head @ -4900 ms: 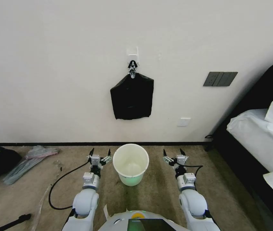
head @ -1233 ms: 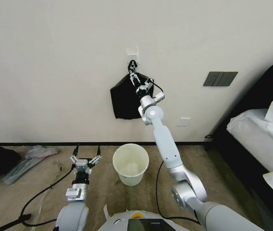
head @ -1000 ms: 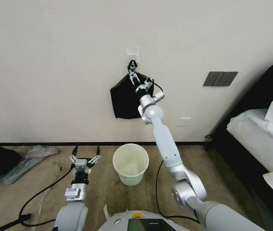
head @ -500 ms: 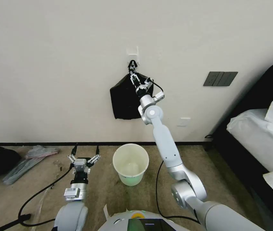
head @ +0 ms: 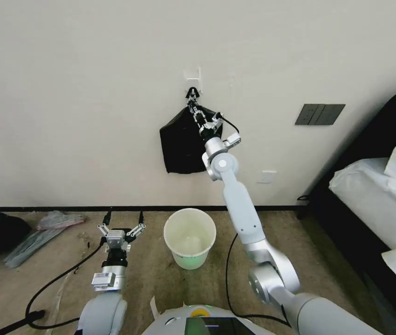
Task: Place a trash bag onto the trash bin.
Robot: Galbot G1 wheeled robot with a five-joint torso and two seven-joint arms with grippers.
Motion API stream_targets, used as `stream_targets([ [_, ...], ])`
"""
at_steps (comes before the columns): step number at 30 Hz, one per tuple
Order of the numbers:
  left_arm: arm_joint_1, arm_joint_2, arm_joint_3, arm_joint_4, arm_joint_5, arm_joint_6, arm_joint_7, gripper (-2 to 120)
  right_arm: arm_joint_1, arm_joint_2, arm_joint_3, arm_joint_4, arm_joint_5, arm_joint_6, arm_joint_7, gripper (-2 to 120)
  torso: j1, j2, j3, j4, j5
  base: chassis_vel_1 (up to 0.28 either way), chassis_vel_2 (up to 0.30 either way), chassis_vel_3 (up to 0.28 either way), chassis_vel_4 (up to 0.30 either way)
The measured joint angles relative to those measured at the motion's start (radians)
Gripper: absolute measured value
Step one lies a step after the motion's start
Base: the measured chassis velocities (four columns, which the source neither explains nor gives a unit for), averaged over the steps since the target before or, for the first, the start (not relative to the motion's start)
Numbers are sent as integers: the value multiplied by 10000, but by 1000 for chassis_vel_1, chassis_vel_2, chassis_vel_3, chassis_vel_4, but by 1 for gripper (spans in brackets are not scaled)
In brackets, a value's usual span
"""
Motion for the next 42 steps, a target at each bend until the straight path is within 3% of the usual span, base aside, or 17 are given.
stream_targets([
  [8, -12, -33, 64, 17, -7, -3, -1, 100, -297, -3, 108, -56, 274, -145, 40, 43, 0, 0, 0, 0, 0, 0, 0, 0, 0],
  [13, 11, -34, 55, 11, -7, -2, -2, 100, -247, -4, 125, -134, 290, -153, 40, 52, 0, 0, 0, 2, 0, 0, 0, 0, 0],
  [14, 19, -34, 44, 7, -8, -2, -3, 100, -217, -5, 136, -170, 299, -154, 40, 62, 0, 0, 0, 1, 0, 0, 0, 0, 0],
  [23, 46, -33, 15, -4, -8, -15, -4, 100, 64, -6, 152, -420, 317, -153, -56, 96, 0, 0, 0, 1, 0, 0, 0, 0, 0],
  [42, -27, -74, 34, 20, -37, -39, 5, 100, 407, -6, -54, -589, 210, -150, -231, 100, 0, 0, 0, 1, 0, 0, 0, 0, 0],
])
